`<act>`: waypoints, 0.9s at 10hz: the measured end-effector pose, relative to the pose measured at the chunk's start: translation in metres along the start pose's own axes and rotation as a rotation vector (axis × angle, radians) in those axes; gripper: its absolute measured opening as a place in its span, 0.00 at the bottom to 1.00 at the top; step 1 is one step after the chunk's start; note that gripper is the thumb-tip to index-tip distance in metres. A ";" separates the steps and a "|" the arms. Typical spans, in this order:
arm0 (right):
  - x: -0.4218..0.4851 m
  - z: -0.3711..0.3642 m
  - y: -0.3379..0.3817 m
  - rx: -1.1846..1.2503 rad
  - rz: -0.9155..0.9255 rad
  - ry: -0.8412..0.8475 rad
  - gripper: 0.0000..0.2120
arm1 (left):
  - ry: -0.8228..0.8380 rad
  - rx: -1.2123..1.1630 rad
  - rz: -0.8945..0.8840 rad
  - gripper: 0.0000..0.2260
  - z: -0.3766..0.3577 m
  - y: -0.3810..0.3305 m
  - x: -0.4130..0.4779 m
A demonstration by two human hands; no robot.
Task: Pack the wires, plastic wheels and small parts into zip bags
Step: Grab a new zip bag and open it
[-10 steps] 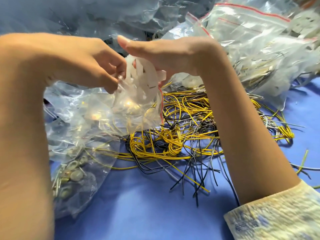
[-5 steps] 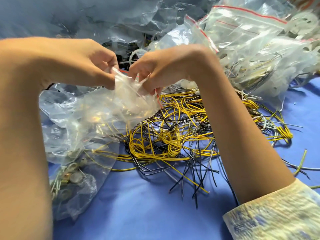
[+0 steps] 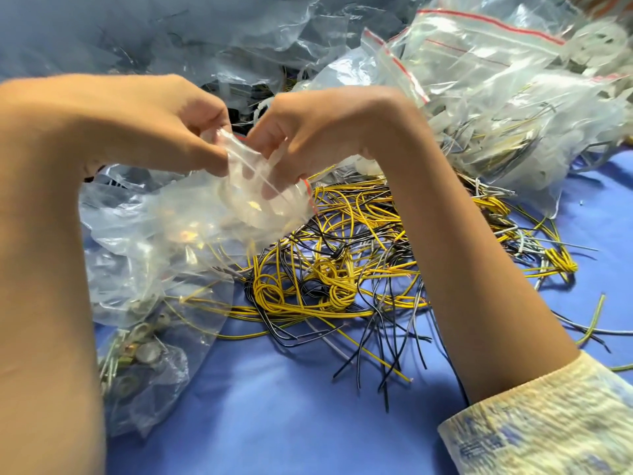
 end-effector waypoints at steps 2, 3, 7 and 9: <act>-0.005 -0.002 0.006 0.173 0.101 0.056 0.10 | -0.096 -0.124 -0.023 0.20 0.003 0.000 0.003; 0.000 -0.004 0.004 0.182 0.090 0.015 0.06 | -0.117 -0.082 -0.015 0.13 0.001 -0.002 0.007; 0.005 -0.004 0.006 0.288 0.138 -0.082 0.05 | -0.097 -0.106 -0.047 0.22 -0.001 0.013 0.015; 0.004 -0.006 0.005 0.321 0.181 -0.061 0.14 | -0.198 -0.080 -0.111 0.08 0.004 0.010 0.008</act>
Point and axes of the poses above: each hand's wrist, its own x-axis towards the middle knuckle, its own z-axis out of the back of the hand, y = z × x, the point moved 3 cm from there along x, towards the middle knuckle, and after that the axes turned 6 degrees about x, right-handed, at the moved point
